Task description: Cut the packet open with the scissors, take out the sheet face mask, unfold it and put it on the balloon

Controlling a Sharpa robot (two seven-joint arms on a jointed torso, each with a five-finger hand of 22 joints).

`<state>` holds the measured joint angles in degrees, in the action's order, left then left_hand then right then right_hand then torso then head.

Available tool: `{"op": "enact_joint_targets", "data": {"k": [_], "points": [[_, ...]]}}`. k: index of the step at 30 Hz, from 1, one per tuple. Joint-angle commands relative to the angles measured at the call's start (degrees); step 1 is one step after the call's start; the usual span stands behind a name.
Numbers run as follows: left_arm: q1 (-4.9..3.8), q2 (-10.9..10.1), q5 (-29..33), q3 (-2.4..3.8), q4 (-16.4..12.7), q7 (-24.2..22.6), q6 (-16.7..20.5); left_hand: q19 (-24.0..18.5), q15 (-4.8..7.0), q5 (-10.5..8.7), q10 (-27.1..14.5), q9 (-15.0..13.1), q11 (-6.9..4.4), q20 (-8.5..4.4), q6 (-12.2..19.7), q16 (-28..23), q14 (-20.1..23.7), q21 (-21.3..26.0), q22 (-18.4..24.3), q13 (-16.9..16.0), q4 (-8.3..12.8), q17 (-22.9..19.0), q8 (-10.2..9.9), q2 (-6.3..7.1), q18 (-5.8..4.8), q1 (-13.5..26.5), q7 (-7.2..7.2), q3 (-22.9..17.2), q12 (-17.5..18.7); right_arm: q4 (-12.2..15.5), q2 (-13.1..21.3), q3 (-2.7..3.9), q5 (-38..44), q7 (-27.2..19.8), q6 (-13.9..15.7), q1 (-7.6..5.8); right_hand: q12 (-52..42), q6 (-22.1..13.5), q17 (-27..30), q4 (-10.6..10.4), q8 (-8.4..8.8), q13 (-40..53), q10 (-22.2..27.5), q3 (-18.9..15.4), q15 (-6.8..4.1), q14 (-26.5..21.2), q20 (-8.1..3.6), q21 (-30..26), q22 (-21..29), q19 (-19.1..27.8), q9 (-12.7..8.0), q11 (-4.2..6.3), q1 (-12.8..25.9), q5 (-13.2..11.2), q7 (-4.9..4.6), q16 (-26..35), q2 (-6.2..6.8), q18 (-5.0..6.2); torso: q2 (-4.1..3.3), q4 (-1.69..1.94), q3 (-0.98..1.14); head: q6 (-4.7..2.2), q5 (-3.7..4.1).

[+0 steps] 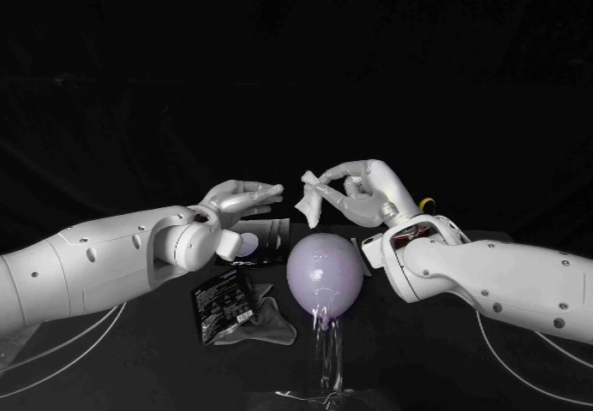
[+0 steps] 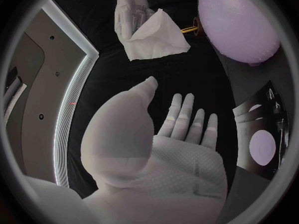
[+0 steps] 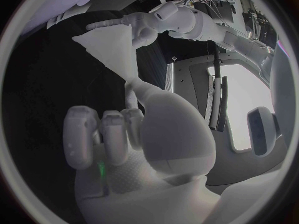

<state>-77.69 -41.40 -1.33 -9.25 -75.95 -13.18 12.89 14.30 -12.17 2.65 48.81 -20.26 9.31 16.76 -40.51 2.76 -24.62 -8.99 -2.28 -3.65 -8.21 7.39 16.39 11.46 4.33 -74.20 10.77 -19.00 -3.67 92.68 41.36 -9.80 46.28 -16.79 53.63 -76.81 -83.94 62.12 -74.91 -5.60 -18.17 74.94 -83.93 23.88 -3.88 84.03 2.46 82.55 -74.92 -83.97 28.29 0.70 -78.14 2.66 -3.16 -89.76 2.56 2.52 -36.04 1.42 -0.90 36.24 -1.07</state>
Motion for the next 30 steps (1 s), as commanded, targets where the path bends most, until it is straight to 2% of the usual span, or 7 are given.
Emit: {"op": "enact_joint_targets", "data": {"k": [1,4,7,12,16,23,30], "points": [[-0.01,0.3,-1.5,0.11,0.3,-3.2,-1.5,-1.0,0.23,0.18,-0.5,0.6,-0.78,-0.06,0.5,-0.2,1.2,0.7,0.1,0.0,-1.0,-0.4,-0.4,-0.70,-0.45,-1.2,-0.29,3.7,-0.2,0.2,0.0,0.07,0.2,-0.8,-1.1,-0.07,-0.3,0.6,-15.1,0.3,-0.20,12.0,-4.0,0.0,-0.44,6.0,-0.31,0.2,-12.9,-2.4,0.2,0.39,-0.6,0.1,0.06,-0.2,0.07,-0.86,-0.03,0.03,0.01,0.02,-0.07],[0.02,0.5,-2.1,0.14,0.3,-3.8,-4.2,-1.3,0.73,0.15,-0.8,0.9,-1.00,-0.15,0.5,-0.1,1.2,1.0,0.1,0.0,-1.7,-0.4,-0.6,-1.04,-0.26,-1.7,-0.44,5.9,-0.1,0.2,-0.1,0.09,0.1,-0.7,-1.3,-0.08,-0.3,0.6,-15.1,0.3,-0.20,12.0,-4.0,0.0,-0.44,6.0,-0.31,0.2,-12.9,-2.4,0.2,0.39,-0.6,0.1,0.06,-0.2,0.07,-0.86,-0.03,0.04,0.01,0.04,-0.07],[0.04,0.6,-3.3,0.15,0.0,-4.2,-7.4,-2.0,1.10,0.14,-0.8,1.3,-1.38,-0.41,0.2,-0.2,1.8,1.5,0.2,0.0,-1.3,-0.7,-0.5,-1.67,0.67,-4.2,-0.85,7.8,-0.2,0.2,-0.1,0.09,0.1,-0.7,-1.4,-0.09,-0.3,0.6,-15.1,0.3,-0.20,12.0,-4.0,0.0,-0.44,6.0,-0.31,0.2,-12.9,-2.4,0.2,0.39,-0.6,0.1,0.06,-0.2,0.07,-0.86,-0.05,0.01,0.02,0.04,-0.10],[0.11,1.2,-5.5,0.16,-0.1,-4.3,-11.3,-2.9,1.89,0.16,-1.6,2.0,-2.32,-0.68,0.4,-0.3,3.1,2.2,0.3,0.0,2.0,-1.1,-0.9,-3.28,2.02,-10.6,-1.73,6.9,0.1,0.4,-0.1,0.10,0.1,-0.8,-1.4,-0.10,-0.3,0.6,-15.1,0.3,-0.20,12.0,-4.0,0.0,-0.44,6.0,-0.31,0.2,-12.9,-2.4,0.2,0.39,-0.6,0.1,0.06,-0.2,0.07,-0.86,-0.03,0.04,0.03,0.09,-0.19],[0.17,1.7,-6.9,0.16,0.3,-4.1,-13.5,-2.9,1.93,0.14,-3.7,2.5,-3.01,-0.48,0.8,-0.2,3.1,2.3,0.2,0.1,3.6,-1.2,-1.4,-4.00,2.75,-12.7,-2.30,6.3,0.2,0.8,-0.2,0.10,0.1,-0.8,-1.5,-0.10,-0.3,0.6,-15.1,0.4,-0.24,12.0,-4.0,0.1,-0.44,6.0,-0.32,0.2,-12.9,-2.4,0.2,0.38,-0.6,0.1,0.05,-0.2,0.06,-0.86,-0.01,0.03,0.05,0.01,-0.24],[0.28,2.2,-9.2,0.17,0.8,-3.8,-15.8,-3.8,2.20,0.14,-11.8,4.7,-4.45,-0.32,4.9,-0.6,5.7,2.9,0.3,0.6,6.3,-1.9,-3.7,-4.59,3.14,-15.2,-3.58,5.2,0.7,1.6,0.0,0.10,0.1,-0.9,-1.6,-0.10,-0.3,0.6,-15.1,0.4,-0.24,12.0,-4.0,0.1,-0.44,6.0,-0.32,0.2,-12.9,-2.4,0.2,0.38,-0.6,0.1,0.05,-0.2,0.06,-0.86,0.00,-0.04,0.06,-0.04,-0.21],[0.34,2.5,-9.7,0.19,1.2,-3.7,-16.3,-4.2,2.24,0.13,-14.4,5.6,-4.85,-0.32,6.7,-0.6,6.6,3.2,0.4,0.7,7.6,-2.2,-4.8,-5.25,3.30,-15.8,-3.97,4.2,0.8,2.6,0.4,0.10,0.1,-0.9,-1.7,-0.10,-0.3,0.6,-15.1,0.4,-0.24,12.0,-4.0,0.1,-0.44,6.0,-0.32,0.2,-12.9,-2.4,0.2,0.38,-0.6,0.1,0.05,-0.2,0.06,-0.86,-0.03,0.01,0.02,-0.07,-0.11]]}}
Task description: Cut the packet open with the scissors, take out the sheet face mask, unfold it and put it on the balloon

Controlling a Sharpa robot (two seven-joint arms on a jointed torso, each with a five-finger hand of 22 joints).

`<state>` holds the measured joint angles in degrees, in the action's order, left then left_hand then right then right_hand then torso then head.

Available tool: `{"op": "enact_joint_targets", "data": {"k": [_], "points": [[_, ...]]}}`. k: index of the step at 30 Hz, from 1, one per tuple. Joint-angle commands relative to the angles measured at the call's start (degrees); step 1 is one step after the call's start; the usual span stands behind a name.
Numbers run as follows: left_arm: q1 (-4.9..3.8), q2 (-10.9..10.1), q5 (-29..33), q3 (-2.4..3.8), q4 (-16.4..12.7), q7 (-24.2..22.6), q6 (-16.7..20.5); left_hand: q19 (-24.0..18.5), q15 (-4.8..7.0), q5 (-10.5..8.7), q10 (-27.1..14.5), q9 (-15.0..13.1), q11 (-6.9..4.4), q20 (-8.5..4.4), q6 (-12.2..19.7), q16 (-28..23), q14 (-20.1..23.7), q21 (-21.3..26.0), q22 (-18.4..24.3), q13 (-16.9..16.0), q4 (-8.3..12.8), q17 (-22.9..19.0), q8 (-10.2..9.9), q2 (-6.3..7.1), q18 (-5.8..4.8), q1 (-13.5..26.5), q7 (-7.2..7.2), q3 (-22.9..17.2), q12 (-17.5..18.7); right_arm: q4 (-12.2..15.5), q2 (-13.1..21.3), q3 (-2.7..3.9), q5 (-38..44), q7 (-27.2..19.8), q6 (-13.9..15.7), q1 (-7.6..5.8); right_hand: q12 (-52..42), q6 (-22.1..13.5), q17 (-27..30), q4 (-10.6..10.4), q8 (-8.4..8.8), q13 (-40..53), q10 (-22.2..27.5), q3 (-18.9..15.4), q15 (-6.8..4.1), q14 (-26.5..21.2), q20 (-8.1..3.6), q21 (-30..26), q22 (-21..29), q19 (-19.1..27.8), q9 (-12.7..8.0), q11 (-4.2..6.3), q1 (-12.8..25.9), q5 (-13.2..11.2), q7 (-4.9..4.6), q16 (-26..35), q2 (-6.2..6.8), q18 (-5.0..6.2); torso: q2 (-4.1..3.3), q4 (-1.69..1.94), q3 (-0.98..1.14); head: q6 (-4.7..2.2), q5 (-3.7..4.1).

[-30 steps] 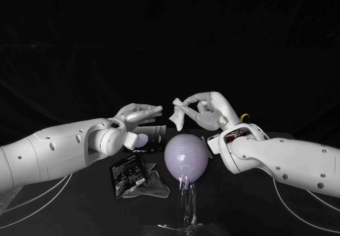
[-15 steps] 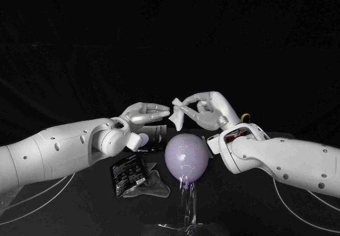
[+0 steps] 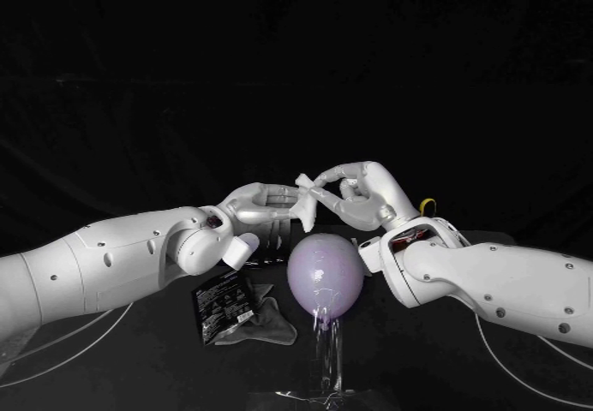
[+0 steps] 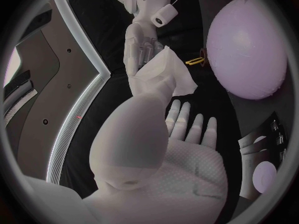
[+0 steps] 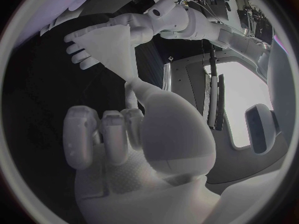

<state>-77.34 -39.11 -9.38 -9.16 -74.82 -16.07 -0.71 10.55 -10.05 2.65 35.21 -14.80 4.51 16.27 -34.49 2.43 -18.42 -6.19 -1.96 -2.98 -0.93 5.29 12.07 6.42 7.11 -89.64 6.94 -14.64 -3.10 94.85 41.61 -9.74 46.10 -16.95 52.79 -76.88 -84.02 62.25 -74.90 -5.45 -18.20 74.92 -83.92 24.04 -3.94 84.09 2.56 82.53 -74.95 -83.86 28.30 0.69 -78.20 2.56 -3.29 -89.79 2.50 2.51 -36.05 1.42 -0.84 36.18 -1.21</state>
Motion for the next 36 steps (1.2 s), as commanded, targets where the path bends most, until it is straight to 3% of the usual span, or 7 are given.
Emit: {"op": "enact_joint_targets", "data": {"k": [1,7,11,13,18,27,36], "points": [[-0.02,0.2,-1.7,0.10,0.1,-0.9,-2.7,-0.4,0.11,0.13,-0.9,0.2,-0.07,0.17,0.7,-0.2,0.4,0.4,0.1,0.1,0.4,-0.1,-0.5,-0.27,0.53,-0.3,-0.17,-0.2,0.3,0.5,0.2,0.05,0.3,-0.7,-0.9,-0.04,-0.2,0.5,-15.1,0.3,-0.20,12.0,-4.0,-0.1,-0.38,5.9,-0.43,0.2,-12.9,-2.5,0.2,0.39,-0.6,0.2,0.18,-0.2,0.12,-0.86,-0.02,0.01,-0.03,-0.06,0.04],[0.00,0.3,-1.1,0.12,0.3,-1.0,-4.0,-0.5,-0.02,0.10,-0.7,0.2,-0.25,0.15,0.3,-0.1,0.0,0.5,0.0,0.0,0.5,0.0,-0.5,-0.57,0.65,0.2,-0.38,-0.3,0.2,0.8,0.4,0.05,0.3,-0.6,-1.1,-0.04,-0.1,0.5,-15.1,0.3,-0.22,12.0,-4.0,0.0,-0.38,5.9,-0.43,0.2,-12.9,-2.6,0.2,0.39,-0.6,0.3,0.17,-0.2,0.12,-0.86,-0.02,0.10,-0.05,0.07,0.11],[0.01,0.2,0.0,0.12,0.7,-1.4,-6.5,-0.1,-0.56,0.10,6.4,-1.9,0.05,0.17,-7.3,1.0,-4.1,0.4,0.0,-0.7,0.7,1.0,2.5,-1.85,1.18,0.9,-0.29,-1.1,-1.1,0.7,0.4,0.05,0.3,-0.6,-1.2,-0.04,-0.1,0.5,-15.1,0.3,-0.22,12.0,-4.0,0.0,-0.38,5.9,-0.44,0.2,-12.9,-2.6,0.2,0.38,-0.6,0.3,0.16,-0.2,0.11,-0.86,0.01,0.11,-0.04,0.22,0.10],[0.01,0.2,0.5,0.12,0.8,-1.5,-7.8,0.4,0.05,0.71,14.0,-2.4,1.49,0.11,-11.2,2.7,-10.0,0.1,-0.1,-1.6,0.6,2.6,4.2,-3.18,1.72,0.8,0.25,-2.3,-3.4,0.7,0.4,0.05,0.3,-0.5,-1.2,-0.04,-0.1,0.5,-15.1,0.3,-0.22,12.0,-4.0,0.0,-0.38,5.9,-0.44,0.2,-12.9,-2.6,0.2,0.38,-0.6,0.3,0.16,-0.2,0.11,-0.86,-0.01,0.09,-0.05,0.26,0.13],[0.02,0.1,1.9,0.12,1.3,-1.8,-12.6,0.8,0.89,0.11,20.9,-2.8,4.41,0.24,-16.9,4.8,-17.3,0.1,-0.2,-1.5,-0.3,4.3,6.0,-4.96,3.30,1.6,-0.03,-5.7,-5.0,0.5,0.5,0.05,0.3,-0.5,-1.3,-0.05,-0.1,0.5,-15.1,0.3,-0.22,12.0,-4.0,0.0,-0.38,5.9,-0.44,0.2,-12.9,-2.6,0.2,0.38,-0.6,0.3,0.16,-0.2,0.11,-0.86,-0.04,0.07,-0.08,0.37,0.16],[0.03,0.3,3.2,0.12,1.8,-2.0,-16.6,1.9,0.61,0.05,27.2,-3.8,4.72,0.26,-20.7,6.7,-23.6,-0.2,-0.3,-0.7,-2.3,5.7,7.5,-5.05,3.49,3.9,0.07,-8.8,-4.7,0.5,0.5,0.05,0.3,-0.5,-1.4,-0.05,-0.1,0.4,-15.1,0.4,-0.24,11.9,-4.0,0.0,-0.38,5.9,-0.44,0.2,-12.9,-2.6,0.2,0.37,-0.6,0.2,0.15,-0.2,0.11,-0.87,0.00,0.03,-0.01,0.46,0.08],[0.03,0.3,3.7,0.11,2.2,-1.8,-14.4,4.0,0.46,0.06,30.8,-5.4,4.15,0.42,-21.8,8.1,-26.8,-0.9,-0.6,-0.8,-3.4,6.5,9.1,-5.58,3.50,4.5,-0.02,-10.3,-4.4,0.7,1.4,0.05,-0.2,-0.5,-1.8,-0.07,-0.1,0.4,-15.1,0.4,-0.24,11.9,-4.0,0.0,-0.38,5.9,-0.44,0.2,-12.9,-2.6,0.2,0.37,-0.6,0.2,0.15,-0.2,0.11,-0.87,0.03,0.00,-0.01,0.13,0.07]]}}
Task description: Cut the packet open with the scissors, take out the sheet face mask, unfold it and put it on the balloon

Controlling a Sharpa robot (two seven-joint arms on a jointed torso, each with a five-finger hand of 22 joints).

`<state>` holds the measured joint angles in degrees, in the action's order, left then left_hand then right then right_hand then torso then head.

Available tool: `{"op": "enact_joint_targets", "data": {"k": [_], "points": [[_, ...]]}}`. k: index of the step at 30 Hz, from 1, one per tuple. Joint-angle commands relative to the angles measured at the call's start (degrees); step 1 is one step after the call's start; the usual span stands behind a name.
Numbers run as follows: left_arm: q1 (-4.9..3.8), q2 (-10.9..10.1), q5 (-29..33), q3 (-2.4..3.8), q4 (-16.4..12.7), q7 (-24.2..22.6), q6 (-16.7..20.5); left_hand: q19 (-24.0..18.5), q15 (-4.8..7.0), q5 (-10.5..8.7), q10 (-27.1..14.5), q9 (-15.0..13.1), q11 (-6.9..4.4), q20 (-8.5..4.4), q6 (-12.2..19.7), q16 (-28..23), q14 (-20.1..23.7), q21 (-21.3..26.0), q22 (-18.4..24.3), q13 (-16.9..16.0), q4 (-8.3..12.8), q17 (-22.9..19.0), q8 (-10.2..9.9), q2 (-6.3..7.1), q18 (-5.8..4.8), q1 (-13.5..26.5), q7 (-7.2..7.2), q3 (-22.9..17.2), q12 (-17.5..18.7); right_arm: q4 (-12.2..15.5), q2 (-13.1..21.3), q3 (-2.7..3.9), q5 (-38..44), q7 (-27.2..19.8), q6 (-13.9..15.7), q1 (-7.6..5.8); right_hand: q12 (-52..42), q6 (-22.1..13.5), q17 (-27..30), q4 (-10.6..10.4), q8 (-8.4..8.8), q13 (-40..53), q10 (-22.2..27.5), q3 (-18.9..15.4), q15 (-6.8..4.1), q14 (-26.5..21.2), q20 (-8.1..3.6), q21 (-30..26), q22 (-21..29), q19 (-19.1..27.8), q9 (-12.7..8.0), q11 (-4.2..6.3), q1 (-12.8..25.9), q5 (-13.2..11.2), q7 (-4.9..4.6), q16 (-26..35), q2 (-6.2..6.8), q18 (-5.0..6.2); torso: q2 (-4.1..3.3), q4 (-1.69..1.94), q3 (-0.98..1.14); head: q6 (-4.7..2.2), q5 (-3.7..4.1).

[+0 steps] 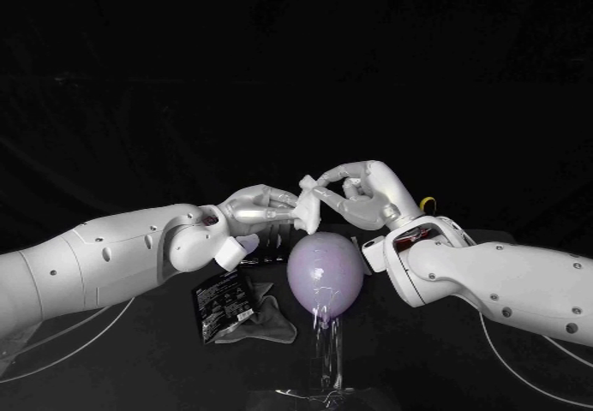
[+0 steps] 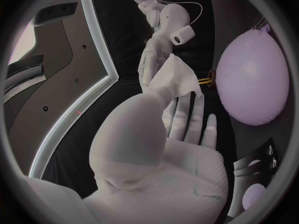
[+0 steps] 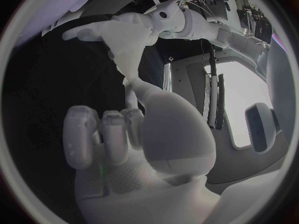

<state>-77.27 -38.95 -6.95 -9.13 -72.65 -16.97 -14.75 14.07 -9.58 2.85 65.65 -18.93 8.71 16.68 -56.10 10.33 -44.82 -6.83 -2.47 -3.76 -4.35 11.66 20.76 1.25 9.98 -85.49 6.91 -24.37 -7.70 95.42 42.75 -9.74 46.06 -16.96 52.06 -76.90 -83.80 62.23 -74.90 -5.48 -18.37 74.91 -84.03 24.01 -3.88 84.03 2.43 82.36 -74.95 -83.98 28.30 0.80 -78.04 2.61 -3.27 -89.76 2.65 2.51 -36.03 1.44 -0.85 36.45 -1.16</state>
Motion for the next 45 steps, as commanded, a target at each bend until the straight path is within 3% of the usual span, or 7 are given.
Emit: {"op": "enact_joint_targets", "data": {"k": [1,7,12,17,33,42,45], "points": [[-0.04,0.1,1.4,0.08,0.0,-0.8,0.0,0.6,0.00,-0.15,0.5,-1.5,-0.06,0.01,-0.2,0.2,-0.6,-0.3,-0.1,0.0,-0.1,0.1,0.5,-0.45,0.62,0.3,0.01,-0.9,0.3,0.2,0.3,0.04,-0.3,-0.6,-1.2,-0.04,-0.3,0.4,-15.1,0.4,-0.08,11.9,-3.9,0.1,-0.43,6.0,-0.31,0.4,-12.9,-2.4,0.2,0.25,-0.7,0.2,0.13,-0.2,-0.04,-0.86,0.02,-0.03,0.00,-0.16,0.03],[-0.03,-0.2,3.2,0.08,0.2,-0.7,2.3,7.1,0.53,-0.10,1.1,-3.6,-0.37,0.27,1.0,1.2,-2.0,-3.1,-1.0,0.0,-0.9,0.7,1.6,-0.12,-0.20,0.4,0.84,-3.5,1.4,0.1,0.9,0.04,-1.5,-0.7,-2.6,-0.05,0.0,0.4,-15.1,0.4,-0.12,11.8,-3.8,0.1,-0.42,6.0,-0.32,-0.1,-12.7,-2.2,0.2,0.22,-0.7,0.2,0.08,-0.2,-0.02,-0.74,0.00,-0.05,-0.01,-0.22,0.07],[-0.03,-0.4,4.6,0.09,0.4,-0.7,2.7,22.4,1.10,-0.12,1.4,-6.6,-0.52,0.15,2.8,2.5,-3.0,-10.0,-3.4,-0.1,-1.6,1.5,3.4,0.72,-2.53,1.0,1.37,-6.6,2.4,-0.3,1.1,0.03,-2.5,-0.7,-4.2,-0.06,0.6,0.1,-15.1,0.4,-0.12,11.5,-3.5,0.2,-0.37,6.0,-0.31,-0.7,-12.6,-1.9,0.3,0.14,-0.4,0.2,-0.01,-0.2,0.02,-0.63,-0.01,0.03,-0.04,-0.28,0.12],[-0.02,-0.5,5.8,0.10,0.6,-0.6,1.3,27.9,2.40,-0.09,1.0,-8.5,-0.95,-0.34,4.2,5.2,-8.0,-12.9,-4.5,0.0,-1.7,2.9,4.7,0.61,-0.72,1.2,2.46,-7.8,3.2,-1.5,1.1,0.02,-4.2,-0.4,-5.7,-0.06,1.3,-0.2,-15.1,0.4,-0.12,11.1,-3.3,0.1,-0.31,6.0,-0.28,-1.2,-12.4,-1.6,0.3,0.08,-0.2,0.2,-0.07,-0.2,0.19,-0.51,-0.02,0.04,-0.07,-0.30,0.10],[-0.03,-0.8,8.1,0.17,0.5,-1.2,-4.3,24.4,1.80,-0.05,-0.1,-14.9,-0.34,-0.06,8.6,3.3,-6.8,-9.8,-2.6,-0.1,-0.4,3.5,9.9,1.15,-2.82,4.4,3.57,-15.6,3.9,-6.4,-0.6,-0.13,-8.5,2.3,-10.2,-0.05,6.2,-3.9,-14.9,0.4,1.54,8.7,-1.0,-0.3,0.76,5.9,0.43,-5.2,-11.2,0.6,-0.4,-1.26,1.1,0.2,-1.66,-0.1,0.42,0.29,-0.02,0.02,-0.04,-0.10,0.12],[-0.04,-0.9,9.1,0.19,0.4,-0.9,-2.5,24.2,1.09,-0.06,-1.4,-20.0,0.40,-0.09,11.6,2.7,-4.9,-9.2,-2.0,-0.1,1.1,4.2,13.7,2.18,-3.43,9.7,4.54,-23.0,3.9,-7.5,-0.6,-0.25,-9.6,4.1,-12.9,-0.04,15.3,-9.2,-11.1,-0.5,5.58,4.3,3.9,-1.8,3.03,4.4,2.06,-12.2,-9.2,4.4,-2.5,-3.91,2.7,0.1,-4.77,2.5,1.57,1.51,0.02,0.01,-0.01,-0.09,0.42],[-0.04,-0.9,9.5,0.20,0.4,-0.9,-1.7,24.3,0.93,-0.03,-1.9,-22.7,0.57,-0.11,13.7,3.1,-4.3,-9.2,-1.9,-0.2,2.1,4.7,16.3,2.41,-3.54,12.4,4.84,-26.3,3.5,-7.7,-0.4,-0.33,-9.7,5.1,-13.9,-0.04,21.0,-11.1,-8.1,-0.8,7.34,1.4,7.5,-2.7,4.02,2.9,2.93,-17.1,-7.7,7.2,-3.4,-4.94,3.0,0.2,-5.89,4.8,2.50,2.34,0.00,-0.03,-0.02,-0.11,0.53]]}}
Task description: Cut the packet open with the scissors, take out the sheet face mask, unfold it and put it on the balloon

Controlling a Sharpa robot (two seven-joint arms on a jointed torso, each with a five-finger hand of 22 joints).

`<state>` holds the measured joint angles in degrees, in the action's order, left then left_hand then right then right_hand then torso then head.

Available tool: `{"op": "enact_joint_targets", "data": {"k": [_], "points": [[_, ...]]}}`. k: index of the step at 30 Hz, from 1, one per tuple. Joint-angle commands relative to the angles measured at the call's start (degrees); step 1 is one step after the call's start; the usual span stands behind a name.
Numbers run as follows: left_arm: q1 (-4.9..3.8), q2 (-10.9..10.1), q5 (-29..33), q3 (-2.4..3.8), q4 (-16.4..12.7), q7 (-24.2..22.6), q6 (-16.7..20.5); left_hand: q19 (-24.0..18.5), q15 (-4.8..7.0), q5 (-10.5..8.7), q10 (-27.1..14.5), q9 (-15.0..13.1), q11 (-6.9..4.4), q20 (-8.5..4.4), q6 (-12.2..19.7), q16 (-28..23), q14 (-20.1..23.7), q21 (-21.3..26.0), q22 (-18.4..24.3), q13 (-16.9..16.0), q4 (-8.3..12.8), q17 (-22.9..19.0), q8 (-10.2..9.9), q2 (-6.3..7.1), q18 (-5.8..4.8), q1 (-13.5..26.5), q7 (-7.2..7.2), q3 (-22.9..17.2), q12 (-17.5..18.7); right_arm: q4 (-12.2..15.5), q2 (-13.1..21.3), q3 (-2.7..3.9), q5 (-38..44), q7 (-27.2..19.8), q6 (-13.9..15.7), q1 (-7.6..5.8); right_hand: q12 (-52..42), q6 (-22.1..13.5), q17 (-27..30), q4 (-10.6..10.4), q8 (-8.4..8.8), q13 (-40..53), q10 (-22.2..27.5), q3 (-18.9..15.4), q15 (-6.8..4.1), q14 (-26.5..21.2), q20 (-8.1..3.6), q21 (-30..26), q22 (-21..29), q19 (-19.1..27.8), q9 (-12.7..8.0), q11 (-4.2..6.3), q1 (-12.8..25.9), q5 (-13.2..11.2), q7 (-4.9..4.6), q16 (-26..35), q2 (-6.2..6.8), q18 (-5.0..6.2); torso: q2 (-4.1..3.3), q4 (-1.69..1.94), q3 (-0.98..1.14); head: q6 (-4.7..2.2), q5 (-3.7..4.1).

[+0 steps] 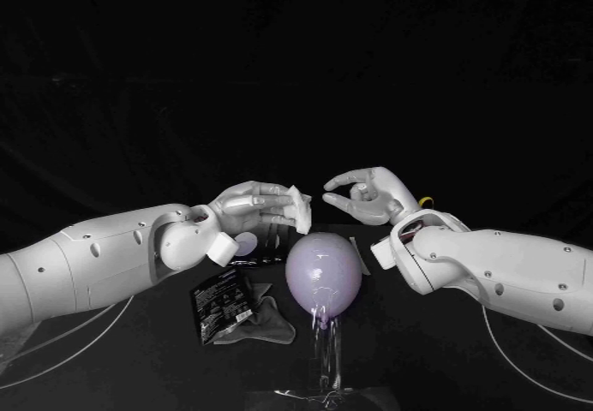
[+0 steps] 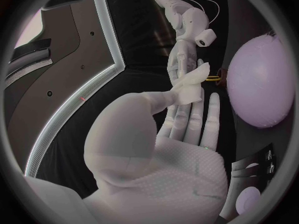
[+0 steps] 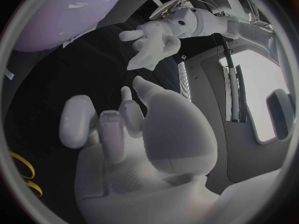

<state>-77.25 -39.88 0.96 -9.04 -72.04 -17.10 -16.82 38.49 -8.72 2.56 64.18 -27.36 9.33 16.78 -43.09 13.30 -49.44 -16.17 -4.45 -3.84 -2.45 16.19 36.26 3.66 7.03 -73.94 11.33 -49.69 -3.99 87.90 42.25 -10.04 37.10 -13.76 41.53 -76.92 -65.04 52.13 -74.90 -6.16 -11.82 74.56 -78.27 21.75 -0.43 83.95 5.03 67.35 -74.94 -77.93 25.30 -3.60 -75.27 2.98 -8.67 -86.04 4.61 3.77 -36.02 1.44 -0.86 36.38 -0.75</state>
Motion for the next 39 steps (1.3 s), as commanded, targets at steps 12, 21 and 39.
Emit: {"op": "enact_joint_targets", "data": {"k": [12,21,39], "points": [[-0.16,-0.5,1.4,0.19,-0.5,2.2,2.6,7.6,2.07,0.27,2.0,-17.4,-1.01,-1.57,1.7,5.4,-5.7,-5.5,-2.5,-0.7,2.6,2.8,4.5,-0.44,3.03,6.2,0.06,-4.0,-2.2,-0.8,2.0,-0.27,2.4,3.0,-4.6,-0.02,7.2,-1.9,-5.8,0.1,2.12,-1.3,5.3,-1.3,1.28,1.6,1.41,-6.0,-6.5,3.4,-1.3,-1.19,-1.1,-0.2,-1.13,2.8,0.83,1.87,-0.04,-0.02,0.10,-0.03,0.17],[-0.21,-0.5,-0.2,0.21,-0.1,5.4,3.1,10.4,4.13,0.26,3.4,-17.1,-1.95,-4.94,0.9,9.4,-12.3,-14.6,-7.8,-0.5,5.2,5.8,4.0,-1.07,2.99,7.8,-0.52,-3.8,-2.6,1.9,2.3,-0.12,18.3,-0.6,-4.1,-0.43,-5.8,2.5,-11.8,3.3,1.10,4.9,-2.0,0.9,0.31,4.7,1.02,4.7,-9.9,-2.7,-1.6,-0.05,-4.3,-0.2,0.12,-1.8,0.25,0.04,-0.14,0.03,0.14,-0.15,0.35],[-0.22,-0.6,-0.5,0.22,-0.3,5.8,1.7,5.1,4.81,0.35,5.5,-18.2,-2.63,-5.27,0.1,10.3,-13.4,-23.0,-13.4,-0.6,7.4,8.5,5.0,0.01,2.70,11.0,-1.04,-8.1,-3.1,1.3,-1.2,-0.05,29.8,1.5,-7.0,-1.08,-8.5,2.8,-12.9,3.6,1.95,6.3,-3.3,0.7,0.17,5.2,0.82,6.4,-10.4,-3.7,-2.4,0.06,-3.1,-0.2,0.29,-2.6,1.69,-0.27,-0.09,0.11,-0.06,0.57,0.35]]}}
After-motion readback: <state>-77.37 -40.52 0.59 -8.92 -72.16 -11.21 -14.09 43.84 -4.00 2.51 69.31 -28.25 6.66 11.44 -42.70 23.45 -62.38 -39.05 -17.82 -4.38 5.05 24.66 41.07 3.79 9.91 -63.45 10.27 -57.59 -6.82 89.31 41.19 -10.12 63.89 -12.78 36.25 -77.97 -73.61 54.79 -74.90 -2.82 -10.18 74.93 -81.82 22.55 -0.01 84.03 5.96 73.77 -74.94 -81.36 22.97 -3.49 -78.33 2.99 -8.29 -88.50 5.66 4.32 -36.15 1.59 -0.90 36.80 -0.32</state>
